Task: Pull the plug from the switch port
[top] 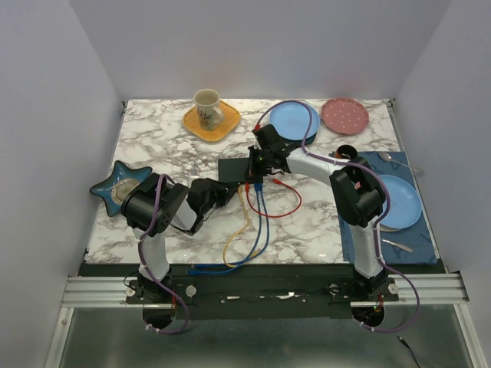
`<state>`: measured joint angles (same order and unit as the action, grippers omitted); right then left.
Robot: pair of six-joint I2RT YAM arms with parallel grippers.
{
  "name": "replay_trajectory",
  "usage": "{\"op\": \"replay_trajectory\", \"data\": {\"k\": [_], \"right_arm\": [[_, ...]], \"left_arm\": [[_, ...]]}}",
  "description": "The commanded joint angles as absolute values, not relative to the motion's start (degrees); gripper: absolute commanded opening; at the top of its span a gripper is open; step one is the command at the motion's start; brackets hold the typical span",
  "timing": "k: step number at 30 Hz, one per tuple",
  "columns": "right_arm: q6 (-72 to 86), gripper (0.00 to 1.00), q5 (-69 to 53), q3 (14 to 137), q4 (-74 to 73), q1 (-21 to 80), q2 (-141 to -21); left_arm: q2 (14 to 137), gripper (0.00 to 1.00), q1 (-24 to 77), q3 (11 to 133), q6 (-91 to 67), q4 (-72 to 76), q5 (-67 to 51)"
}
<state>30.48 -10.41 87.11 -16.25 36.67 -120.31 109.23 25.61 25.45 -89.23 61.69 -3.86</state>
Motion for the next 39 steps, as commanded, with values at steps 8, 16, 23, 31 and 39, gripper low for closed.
{"op": "replay_trajectory", "data": {"k": [8, 16, 23, 31, 39], "right_arm": [[30.8, 0.01, -10.9, 79.1, -16.0, 38.1, -113.5], [31.0, 0.01, -9.3, 80.1, -16.2, 38.3, -115.6], [30.8, 0.01, -8.3, 84.6, -18.1, 38.3, -118.8], [31.2, 0.01, -8.9, 84.6, -18.1, 38.3, -118.7], [30.6, 0.01, -11.0, 80.4, -17.0, 40.2, -115.0]], "left_arm": [[111.3, 0.0, 24.7, 23.9, -88.4, 63.6, -5.1], [110.4, 0.0, 24.7, 23.6, -87.8, 62.3, -6.4], [108.2, 0.0, 24.8, 20.2, -86.7, 61.2, -8.1], [105.9, 0.0, 24.8, 19.6, -85.1, 58.4, -8.5], [105.8, 0.0, 24.8, 20.8, -84.8, 57.1, -8.2]]}}
